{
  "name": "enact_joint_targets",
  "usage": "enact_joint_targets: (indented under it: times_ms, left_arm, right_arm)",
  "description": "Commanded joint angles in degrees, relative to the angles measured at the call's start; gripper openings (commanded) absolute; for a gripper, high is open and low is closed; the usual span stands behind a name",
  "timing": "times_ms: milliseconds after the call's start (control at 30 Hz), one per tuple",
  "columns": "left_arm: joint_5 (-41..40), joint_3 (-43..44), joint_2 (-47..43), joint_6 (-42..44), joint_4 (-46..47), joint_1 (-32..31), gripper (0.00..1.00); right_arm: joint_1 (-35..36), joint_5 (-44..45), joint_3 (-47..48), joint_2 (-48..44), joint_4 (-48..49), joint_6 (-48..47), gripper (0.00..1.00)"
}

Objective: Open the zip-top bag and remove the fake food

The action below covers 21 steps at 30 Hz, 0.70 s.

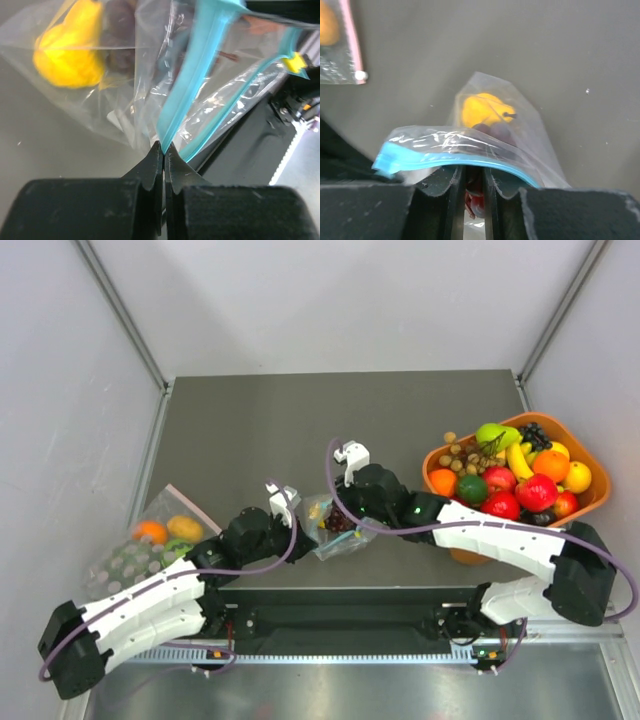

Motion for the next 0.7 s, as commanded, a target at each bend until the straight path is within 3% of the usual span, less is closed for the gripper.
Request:
enact_joint_targets:
  times_ms: [0,267,667]
  left_arm:
    - [-3.2,0.3,3.7,-1.0,4.0,-0.2,0.0]
    - [-7.2,4.9,8.9,0.1,7.3,-0.2,0.0]
    - [-1.9,8.8,19.9,0.1,11.1,-0.2,0.0]
  right_arm:
    - [-0.9,-3.0,4.4,-4.9,3.2,0.1,0.03]
    - [-0.9,-11.7,2.4,-10.0,2.3,2.6,0.03]
    - [-0.9,-11.7,4.0,-14.5,2.9,2.9,0.03]
